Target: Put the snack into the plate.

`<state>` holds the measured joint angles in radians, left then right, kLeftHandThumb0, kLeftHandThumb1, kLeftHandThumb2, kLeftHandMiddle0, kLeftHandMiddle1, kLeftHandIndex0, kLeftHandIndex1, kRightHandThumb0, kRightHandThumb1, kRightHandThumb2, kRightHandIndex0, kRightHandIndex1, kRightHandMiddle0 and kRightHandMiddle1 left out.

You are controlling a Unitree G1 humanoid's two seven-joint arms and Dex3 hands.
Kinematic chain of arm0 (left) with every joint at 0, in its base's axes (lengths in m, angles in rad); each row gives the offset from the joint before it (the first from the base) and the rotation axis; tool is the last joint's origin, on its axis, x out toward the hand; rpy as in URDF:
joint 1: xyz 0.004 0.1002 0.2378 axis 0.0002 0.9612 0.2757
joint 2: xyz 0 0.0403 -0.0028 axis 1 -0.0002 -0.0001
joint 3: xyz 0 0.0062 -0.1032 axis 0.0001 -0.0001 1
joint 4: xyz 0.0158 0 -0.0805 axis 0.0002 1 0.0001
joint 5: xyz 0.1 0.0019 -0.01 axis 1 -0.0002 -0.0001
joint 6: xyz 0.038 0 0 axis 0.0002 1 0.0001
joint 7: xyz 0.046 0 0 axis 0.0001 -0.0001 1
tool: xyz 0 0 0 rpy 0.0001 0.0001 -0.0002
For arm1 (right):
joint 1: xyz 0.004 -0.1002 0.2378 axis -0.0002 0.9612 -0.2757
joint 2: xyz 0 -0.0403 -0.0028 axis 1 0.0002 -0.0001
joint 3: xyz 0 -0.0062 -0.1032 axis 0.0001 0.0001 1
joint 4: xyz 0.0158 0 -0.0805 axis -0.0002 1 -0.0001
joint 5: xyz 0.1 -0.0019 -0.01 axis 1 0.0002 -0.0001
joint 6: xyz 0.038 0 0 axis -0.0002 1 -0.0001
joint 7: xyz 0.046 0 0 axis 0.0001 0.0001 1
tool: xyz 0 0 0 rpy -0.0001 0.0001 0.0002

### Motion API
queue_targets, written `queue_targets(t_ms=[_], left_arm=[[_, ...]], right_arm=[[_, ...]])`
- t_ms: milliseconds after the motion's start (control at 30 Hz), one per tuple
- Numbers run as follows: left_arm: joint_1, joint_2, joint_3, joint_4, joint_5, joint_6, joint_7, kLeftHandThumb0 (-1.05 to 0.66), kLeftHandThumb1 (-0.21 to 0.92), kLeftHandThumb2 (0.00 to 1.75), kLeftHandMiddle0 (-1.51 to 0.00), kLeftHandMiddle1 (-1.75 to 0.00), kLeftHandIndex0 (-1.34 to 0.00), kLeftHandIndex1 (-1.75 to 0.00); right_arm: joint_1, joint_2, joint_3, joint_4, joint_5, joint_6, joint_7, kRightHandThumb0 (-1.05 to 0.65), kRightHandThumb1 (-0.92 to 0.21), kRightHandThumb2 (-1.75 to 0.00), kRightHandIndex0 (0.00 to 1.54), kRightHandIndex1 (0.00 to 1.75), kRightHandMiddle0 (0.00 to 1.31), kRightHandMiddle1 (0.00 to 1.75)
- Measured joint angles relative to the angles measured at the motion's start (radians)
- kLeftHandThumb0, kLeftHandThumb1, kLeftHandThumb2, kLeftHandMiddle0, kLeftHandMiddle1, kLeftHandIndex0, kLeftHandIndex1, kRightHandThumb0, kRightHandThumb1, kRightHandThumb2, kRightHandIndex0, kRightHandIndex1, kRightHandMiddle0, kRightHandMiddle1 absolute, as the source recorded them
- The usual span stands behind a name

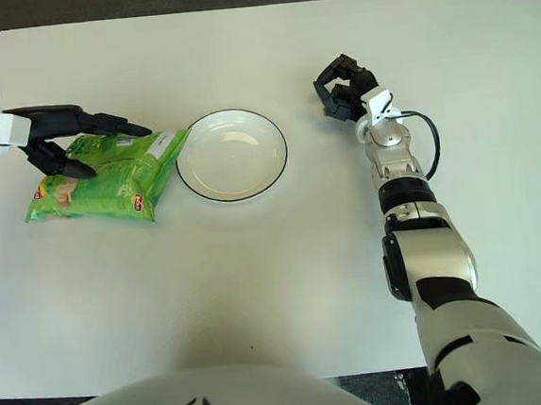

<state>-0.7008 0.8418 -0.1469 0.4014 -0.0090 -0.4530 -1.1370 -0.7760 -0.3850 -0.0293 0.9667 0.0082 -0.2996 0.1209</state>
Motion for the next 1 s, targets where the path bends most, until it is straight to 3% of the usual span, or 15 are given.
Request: queue_targets(t_ms=[333, 633, 833, 1000], left_arm=[[0.054, 0.041, 0.016, -0.07, 0.0, 0.03, -0.02, -1.03, 0.92, 0.38, -0.17, 0.0, -0.23, 0.0], [0.253, 0.12, 0.037, -0.323, 0.255, 0.054, 0.152, -1.01, 0.92, 0.39, -0.13, -0.01, -0.15, 0.0], [0.303, 0.121, 0.044, -0.357, 0.372, 0.009, 0.291, -0.89, 0.92, 0.3, -0.3, -0.04, -0.31, -0.06], [0.28, 0.105, 0.025, -0.285, 0.424, -0.019, 0.381, -0.78, 0.92, 0.17, -0.46, -0.07, -0.48, -0.11]], right_arm=[[-0.002, 0.0, 0.006, 0.0, 0.0, 0.0, -0.001, -0.38, -0.74, -0.71, 0.72, 1.71, 0.36, 1.69], [0.0, -0.014, 0.01, 0.0, -0.001, 0.0, -0.004, -0.38, -0.74, -0.71, 0.72, 1.71, 0.36, 1.69], [0.004, -0.023, 0.009, 0.0, -0.003, 0.0, -0.008, -0.38, -0.74, -0.71, 0.71, 1.72, 0.36, 1.69], [0.005, -0.024, 0.01, 0.0, -0.004, 0.001, -0.008, -0.38, -0.74, -0.71, 0.71, 1.72, 0.36, 1.69]])
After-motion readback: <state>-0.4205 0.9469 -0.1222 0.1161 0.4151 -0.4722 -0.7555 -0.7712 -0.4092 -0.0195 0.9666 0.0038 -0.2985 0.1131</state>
